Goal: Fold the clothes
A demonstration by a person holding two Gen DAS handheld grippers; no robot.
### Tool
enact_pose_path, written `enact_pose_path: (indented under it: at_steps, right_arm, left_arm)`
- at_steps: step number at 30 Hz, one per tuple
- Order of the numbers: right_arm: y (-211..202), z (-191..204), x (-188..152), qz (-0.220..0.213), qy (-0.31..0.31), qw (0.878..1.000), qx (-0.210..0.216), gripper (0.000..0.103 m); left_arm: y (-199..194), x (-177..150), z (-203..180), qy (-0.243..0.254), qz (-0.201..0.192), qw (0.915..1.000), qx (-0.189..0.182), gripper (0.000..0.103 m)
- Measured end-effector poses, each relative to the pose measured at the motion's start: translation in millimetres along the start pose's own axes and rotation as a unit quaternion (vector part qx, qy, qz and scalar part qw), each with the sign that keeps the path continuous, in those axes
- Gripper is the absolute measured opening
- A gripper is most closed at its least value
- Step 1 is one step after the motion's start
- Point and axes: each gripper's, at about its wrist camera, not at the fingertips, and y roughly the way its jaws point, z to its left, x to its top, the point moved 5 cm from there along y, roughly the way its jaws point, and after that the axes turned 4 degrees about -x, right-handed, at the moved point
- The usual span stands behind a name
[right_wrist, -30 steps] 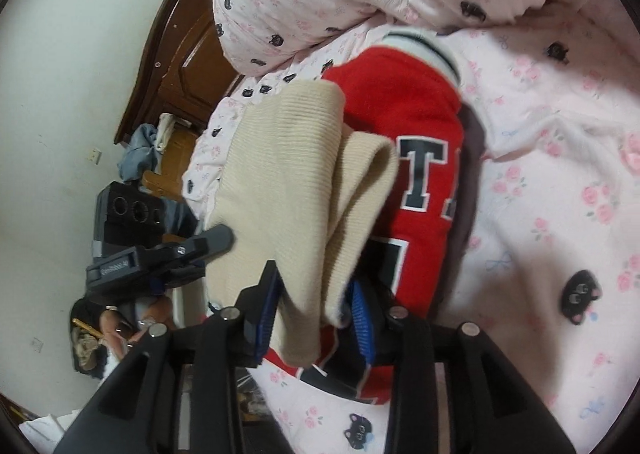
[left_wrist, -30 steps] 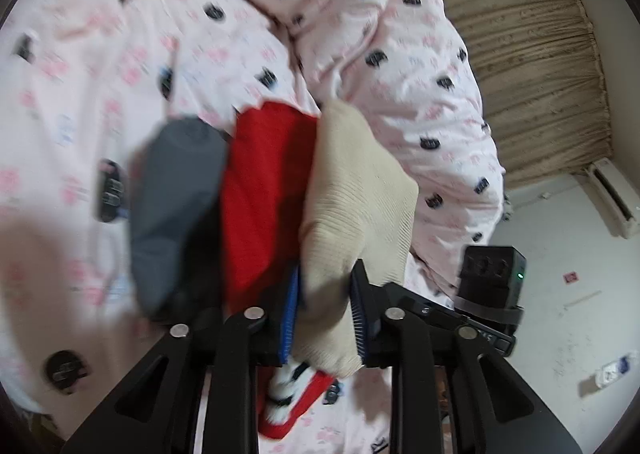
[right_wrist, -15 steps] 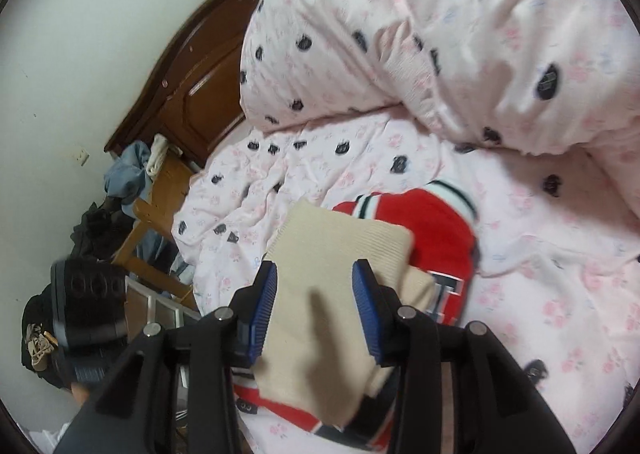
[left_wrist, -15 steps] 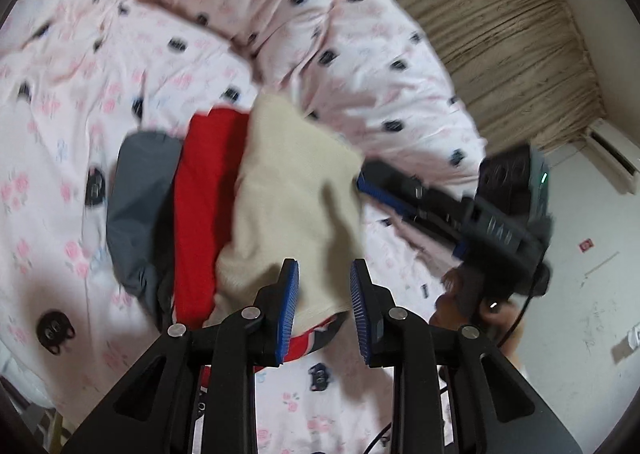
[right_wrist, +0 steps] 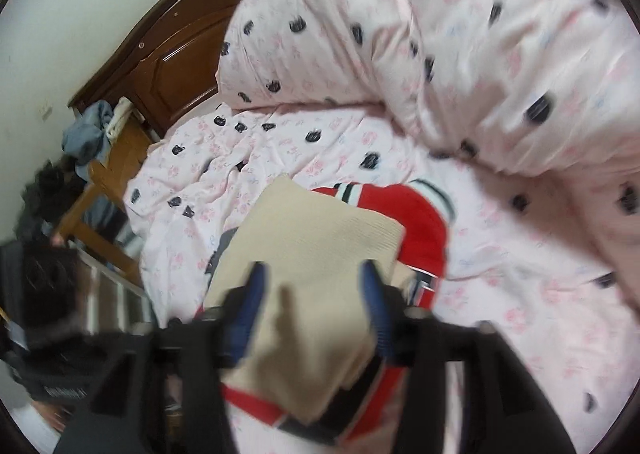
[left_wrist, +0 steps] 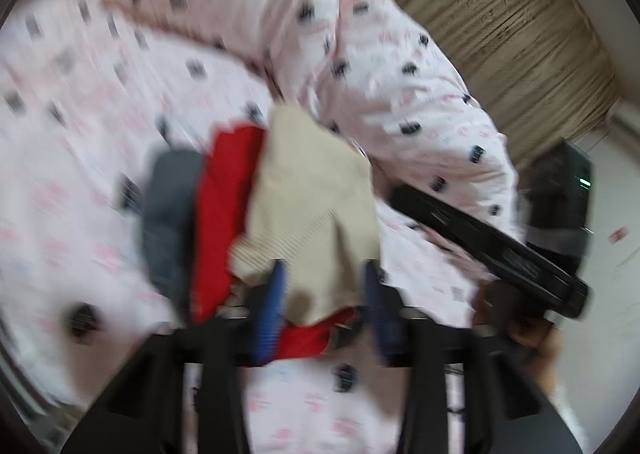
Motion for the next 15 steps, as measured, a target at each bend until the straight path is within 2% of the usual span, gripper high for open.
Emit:
enact_pose_path:
  at_steps: [2, 4, 7, 15]
  right_arm:
    - [-21, 3, -8, -0.026, -0.008, 1.000, -0.015, 0.083]
    - [-36, 3, -19, -0.040, -0.010, 0.999, -0.028, 0.083]
    - [-46, 2, -38, -0.028, -0.009, 0.998, -0.059, 0.084]
    - [-73, 20, -88, -0.025, -0.039, 0.997, -0.068, 0.084]
  left_arm:
    - [-18, 0, -11, 0.038, -0.049, 0.9969, 0.048, 0.070]
    - [-25, -5, -22, 0.069, -0.060, 0.9938, 0.064, 0.070]
    - [-28, -13, -34, 0.093, -0.049, 0.9918, 0.074, 0.070]
    - [-48, -40, -50, 0.102, -0.039, 0.9904, 0.084, 0.070]
